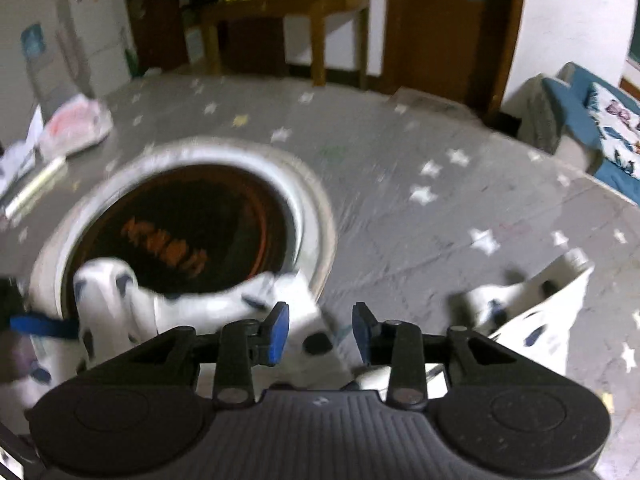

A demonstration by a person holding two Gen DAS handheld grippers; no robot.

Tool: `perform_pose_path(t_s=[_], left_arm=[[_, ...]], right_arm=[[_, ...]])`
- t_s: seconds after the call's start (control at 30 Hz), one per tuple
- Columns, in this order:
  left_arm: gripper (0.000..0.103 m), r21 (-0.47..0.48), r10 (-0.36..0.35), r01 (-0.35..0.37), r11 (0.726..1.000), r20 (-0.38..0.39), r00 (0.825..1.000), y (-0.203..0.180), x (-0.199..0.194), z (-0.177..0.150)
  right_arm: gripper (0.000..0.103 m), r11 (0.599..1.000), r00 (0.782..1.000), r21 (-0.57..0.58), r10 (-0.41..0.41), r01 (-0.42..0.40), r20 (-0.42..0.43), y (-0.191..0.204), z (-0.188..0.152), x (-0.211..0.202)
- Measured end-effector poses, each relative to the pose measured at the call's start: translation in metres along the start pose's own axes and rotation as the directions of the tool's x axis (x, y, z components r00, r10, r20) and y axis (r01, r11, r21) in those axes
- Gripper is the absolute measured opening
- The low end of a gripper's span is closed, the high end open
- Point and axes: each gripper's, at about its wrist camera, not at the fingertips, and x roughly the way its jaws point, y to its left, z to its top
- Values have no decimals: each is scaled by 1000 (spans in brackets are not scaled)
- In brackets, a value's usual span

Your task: Fold clothes

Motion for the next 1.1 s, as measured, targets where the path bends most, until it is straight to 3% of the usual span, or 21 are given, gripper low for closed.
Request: perform_pose_path(t_s=[0.1, 0.33, 0.43, 0.6, 0.63, 0.8, 0.87, 0.97, 1.0, 1.1], left_arm=[[85, 9, -3, 3, 1000, -10, 1000, 0, 4, 0], [85, 18, -8, 8, 1000, -21, 1000, 0, 8, 0], [85, 21, -10, 10, 1000, -24, 1000, 0, 10, 0], [85, 22, -13, 14, 1000, -24, 1000, 0, 11, 0], [85, 21, -15, 15, 1000, -24, 1000, 0, 11, -1], [85, 12, -28, 28, 1000, -23, 999, 2, 12, -1], [85, 7, -34, 34, 999, -23, 999, 4, 13, -1], [85, 4, -41, 41, 999, -24, 999, 5, 13, 0], [85, 6, -43, 43, 999, -23, 999, 5, 13, 0], [86, 13, -46, 46, 999, -22, 999, 5, 13, 0]], right_arm=[[43, 1000, 1000, -5, 8, -8, -15, -2, -5, 1], [41, 999, 1000, -45, 10, -11, -26, 2, -4, 3], [26, 997, 999, -73, 14, -16, -34, 7, -2, 3], [14, 986, 999, -164, -31, 27, -19, 17, 11, -1], [0, 982, 999, -186, -44, 42, -6, 19, 15, -2], [0, 955, 993, -272, -104, 118, 63, 26, 49, -2], [0, 963, 996, -256, -81, 90, 46, 25, 65, 2], [20, 972, 999, -231, -34, 36, 12, 22, 74, 8], [31, 972, 1000, -232, -25, 25, 4, 22, 71, 9], [34, 972, 999, -234, 6, -16, -46, 24, 58, 14]])
